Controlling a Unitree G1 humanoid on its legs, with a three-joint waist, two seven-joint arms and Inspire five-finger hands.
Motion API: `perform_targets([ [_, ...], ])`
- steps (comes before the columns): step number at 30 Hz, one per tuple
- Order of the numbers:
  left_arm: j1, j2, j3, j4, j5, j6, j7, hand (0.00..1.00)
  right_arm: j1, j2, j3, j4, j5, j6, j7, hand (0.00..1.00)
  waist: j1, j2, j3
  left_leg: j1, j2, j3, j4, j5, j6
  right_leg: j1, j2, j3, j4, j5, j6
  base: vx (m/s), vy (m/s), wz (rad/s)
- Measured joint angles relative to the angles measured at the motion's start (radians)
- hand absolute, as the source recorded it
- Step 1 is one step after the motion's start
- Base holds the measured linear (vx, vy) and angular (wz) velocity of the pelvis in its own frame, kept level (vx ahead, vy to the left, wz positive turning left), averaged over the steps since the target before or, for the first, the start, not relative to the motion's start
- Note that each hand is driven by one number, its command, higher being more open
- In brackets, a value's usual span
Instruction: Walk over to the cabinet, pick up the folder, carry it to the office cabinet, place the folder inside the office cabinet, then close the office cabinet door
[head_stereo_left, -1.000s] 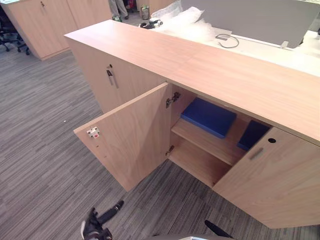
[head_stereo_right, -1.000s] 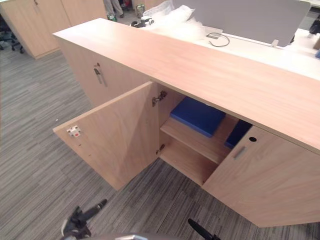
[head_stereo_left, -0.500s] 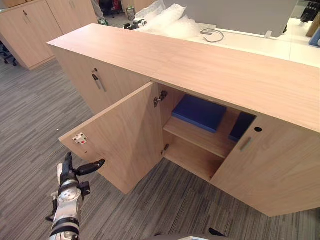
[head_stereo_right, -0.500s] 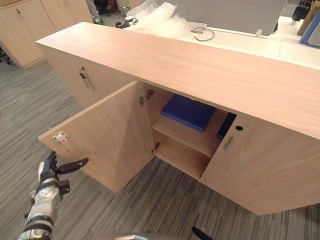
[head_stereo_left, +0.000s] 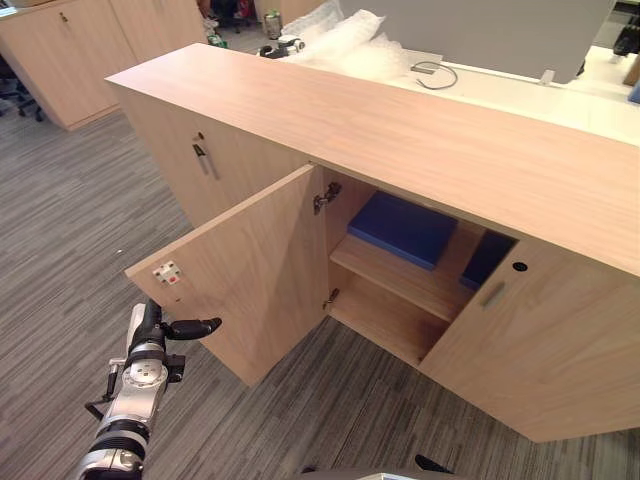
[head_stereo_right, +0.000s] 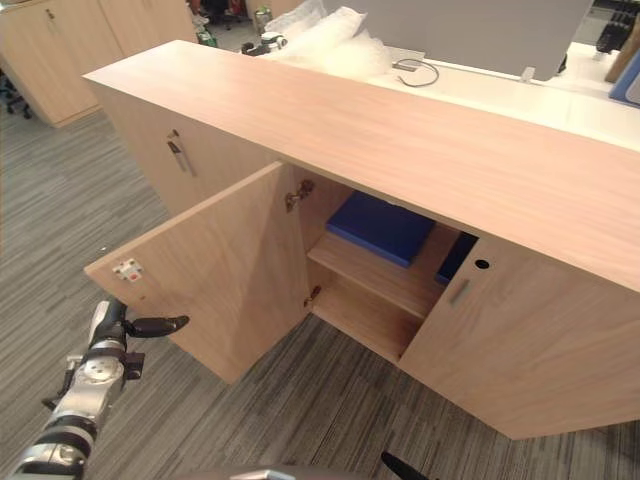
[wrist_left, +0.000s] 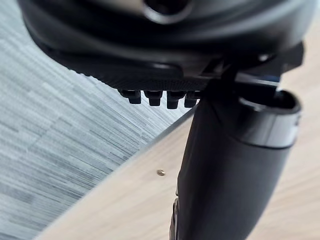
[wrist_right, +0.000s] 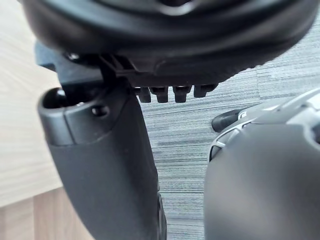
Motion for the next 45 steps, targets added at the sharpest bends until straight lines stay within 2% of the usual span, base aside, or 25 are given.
perform_targets([
  [2,0.005,0.107,-0.196,-0.07,0.148,0.01,-0.012,1.0,0.0,-0.014,0.01,0.001,-0.002,-0.003,0.011,1.0,0.009,0.009,-0.007,-0.026,0.0,-0.02,0.0,0.015,0.006,-0.02,-0.001,-0.002,0.012,0.007,0.012,-0.06,-0.001,0.33],
  [3,0.009,0.133,-0.248,-0.1,0.198,0.014,-0.014,1.0,0.001,-0.016,0.02,0.003,-0.002,-0.004,0.011,1.0,0.013,0.012,-0.008,-0.031,-0.001,-0.031,0.0,0.018,0.008,-0.023,-0.001,-0.002,0.013,0.011,0.019,-0.07,0.02,0.33],
  [5,0.043,0.257,-0.491,-0.293,0.462,0.013,-0.042,1.0,0.0,-0.035,0.061,0.02,-0.009,-0.011,0.013,1.0,0.02,0.023,-0.012,-0.031,-0.006,-0.048,0.0,0.026,0.019,-0.021,-0.007,-0.001,0.026,0.021,0.035,-0.07,0.053,0.24],
  [6,0.05,0.286,-0.565,-0.373,0.524,0.002,-0.067,1.0,0.0,-0.04,0.081,0.021,-0.01,-0.018,0.014,1.0,0.019,0.025,-0.013,-0.03,-0.008,-0.049,0.0,0.028,0.022,-0.022,-0.009,-0.001,0.028,0.025,0.041,-0.07,0.058,0.08],
  [7,0.052,0.29,-0.581,-0.397,0.543,-0.006,-0.071,1.0,-0.001,-0.041,0.088,0.021,-0.01,-0.021,0.014,1.0,0.018,0.025,-0.013,-0.03,-0.009,-0.048,0.0,0.029,0.024,-0.022,-0.01,-0.001,0.028,0.026,0.043,-0.07,0.053,-0.05],
  [8,0.062,0.293,-0.639,-0.467,0.617,-0.063,-0.069,1.0,-0.004,-0.045,0.116,0.021,-0.01,-0.035,0.013,1.0,0.012,0.025,-0.013,-0.03,-0.016,-0.044,0.0,0.032,0.029,-0.023,-0.016,0.0,0.027,0.028,0.045,-0.09,0.066,-0.14],
  [9,0.064,0.27,-0.689,-0.525,0.68,-0.123,-0.062,1.0,-0.009,-0.05,0.13,0.021,-0.012,-0.043,0.01,1.0,0.002,0.023,-0.013,-0.03,-0.022,-0.035,0.0,0.034,0.032,-0.026,-0.024,0.0,0.025,0.027,0.046,-0.1,0.065,-0.21],
  [12,0.056,0.148,-0.762,-0.613,0.736,-0.193,-0.03,1.0,-0.019,-0.054,0.156,0.02,-0.038,-0.052,0.002,1.0,-0.031,0.017,-0.011,-0.03,-0.041,-0.016,0.0,0.037,0.037,-0.028,-0.042,0.002,0.013,0.018,0.048,-0.11,0.046,-0.26],
  [14,0.027,0.082,-0.827,-0.687,0.754,-0.278,-0.028,1.0,-0.021,-0.051,0.175,0.021,-0.041,-0.05,-0.015,1.0,-0.042,0.009,-0.007,-0.031,-0.054,-0.002,-0.006,0.034,0.035,-0.031,-0.053,0.003,0.009,-0.004,0.047,-0.11,0.005,-0.27],
  [16,0.002,-0.017,-0.933,-0.742,0.759,-0.385,-0.027,1.0,-0.017,-0.05,0.196,0.022,-0.04,-0.048,-0.036,1.0,-0.074,0.008,-0.006,-0.031,-0.064,0.001,-0.007,0.035,0.035,-0.036,-0.065,0.005,0.011,-0.037,0.052,-0.11,-0.023,-0.16],
  [19,0.003,-0.133,-0.997,-0.725,0.798,-0.42,-0.027,1.0,-0.007,-0.056,0.202,0.022,-0.04,-0.047,-0.053,1.0,-0.082,0.018,-0.012,-0.029,-0.056,-0.004,-0.007,0.041,0.037,-0.037,-0.058,0.014,0.007,-0.037,0.052,-0.07,-0.039,-0.08],
  [24,-0.007,-0.253,-1.003,-0.529,0.796,-0.397,-0.016,1.0,-0.007,-0.052,0.241,0.02,-0.04,-0.049,-0.072,1.0,-0.084,0.001,-0.021,-0.031,-0.036,-0.004,-0.007,0.055,0.051,-0.036,-0.037,0.019,0.001,-0.036,0.05,-0.01,-0.056,-0.03],
  [27,0.043,-0.3,-0.87,-0.375,0.739,-0.372,-0.026,1.0,-0.012,-0.037,0.241,0.019,-0.04,-0.051,-0.075,1.0,-0.085,-0.022,-0.029,-0.054,-0.017,0.031,0.032,0.036,0.05,-0.057,-0.02,0.055,-0.002,-0.03,0.04,0.03,-0.038,-0.33],
  [28,0.078,-0.337,-0.773,-0.328,0.65,-0.321,-0.06,1.0,-0.02,-0.032,0.24,0.019,-0.04,-0.05,-0.077,1.0,-0.086,-0.034,-0.021,-0.102,0.007,0.049,0.137,-0.016,0.047,-0.065,-0.014,0.075,-0.002,-0.02,0.032,0.0,-0.081,-0.48],
  [29,0.12,-0.376,-0.653,-0.289,0.512,-0.267,-0.086,1.0,-0.025,-0.03,0.238,0.017,-0.039,-0.049,-0.077,1.0,-0.086,-0.037,-0.008,-0.152,0.052,0.057,0.283,-0.088,0.04,-0.062,0.004,0.104,-0.003,-0.01,0.028,0.0,-0.091,-0.62],
  [30,0.143,-0.394,-0.584,-0.272,0.442,-0.242,-0.092,1.0,-0.024,-0.03,0.235,0.016,-0.039,-0.048,-0.077,1.0,-0.082,-0.034,-0.003,-0.179,0.084,0.059,0.369,-0.125,0.035,-0.061,0.019,0.125,-0.004,-0.006,0.023,0.01,-0.085,-0.9],
  [32,0.176,-0.439,-0.37,-0.206,0.114,-0.168,-0.09,1.0,-0.018,-0.034,0.231,0.001,-0.039,-0.041,-0.081,1.0,-0.045,-0.02,0.013,-0.267,0.176,0.021,0.619,-0.19,0.02,-0.068,0.071,0.215,-0.002,-0.008,0.008,0.04,-0.059,-1.09],
  [33,0.178,-0.44,-0.331,-0.196,0.009,-0.152,-0.091,1.0,-0.018,-0.035,0.23,-0.001,-0.039,-0.038,-0.08,1.0,-0.045,-0.015,0.019,-0.281,0.177,-0.01,0.648,-0.191,0.019,-0.074,0.076,0.23,0.002,-0.006,0.005,0.02,-0.013,-0.82],
  [35,0.185,-0.435,-0.217,-0.162,-0.226,-0.129,-0.09,1.0,-0.017,-0.045,0.217,-0.002,-0.039,-0.035,-0.077,1.0,-0.044,0.01,0.037,-0.296,0.156,-0.153,0.661,-0.197,0.008,-0.104,0.09,0.279,0.013,-0.001,-0.002,-0.03,0.034,-0.63],
  [36,0.194,-0.435,-0.18,-0.153,-0.285,-0.122,-0.091,1.0,-0.017,-0.053,0.21,0.001,-0.04,-0.031,-0.077,1.0,-0.043,0.021,0.041,-0.296,0.143,-0.216,0.646,-0.205,-0.005,-0.119,0.096,0.298,0.017,0.003,-0.004,-0.06,0.066,-0.69],
  [38,0.245,-0.438,-0.087,-0.133,-0.403,-0.12,-0.104,1.0,-0.014,-0.06,0.191,-0.003,-0.041,-0.021,-0.07,1.0,-0.039,0.039,0.034,-0.265,0.122,-0.357,0.569,-0.237,-0.059,-0.16,0.11,0.354,0.031,0.013,-0.001,-0.02,0.082,-0.7],
  [40,0.258,-0.443,-0.041,-0.091,-0.426,-0.119,-0.13,1.0,-0.01,-0.054,0.195,-0.019,-0.044,-0.018,-0.067,1.0,-0.037,0.035,0.036,-0.225,0.123,-0.351,0.514,-0.245,-0.072,-0.165,0.112,0.381,0.042,0.015,0.003,-0.01,0.073,-0.51],
  [42,0.261,-0.474,0.058,0.04,-0.426,-0.115,-0.151,1.0,0.0,-0.036,0.201,-0.041,-0.051,-0.018,-0.055,1.0,-0.017,0.007,0.025,-0.19,0.122,-0.301,0.472,-0.244,-0.071,-0.171,0.099,0.426,0.042,0.025,0.011,-0.06,0.111,-0.6],
  [43,0.262,-0.482,0.083,0.079,-0.425,-0.114,-0.149,1.0,0.004,-0.031,0.202,-0.043,-0.049,-0.018,-0.053,1.0,-0.013,0.005,0.018,-0.182,0.12,-0.289,0.456,-0.24,-0.069,-0.173,0.094,0.437,0.038,0.028,0.014,-0.05,0.097,-0.54],
  [45,0.264,-0.495,0.145,0.192,-0.421,-0.106,-0.143,1.0,0.02,-0.02,0.204,-0.049,-0.046,-0.02,-0.048,1.0,-0.013,-0.022,-0.015,-0.152,0.104,-0.271,0.384,-0.217,-0.074,-0.178,0.071,0.45,0.019,0.034,0.019,-0.01,0.052,-0.21],
])
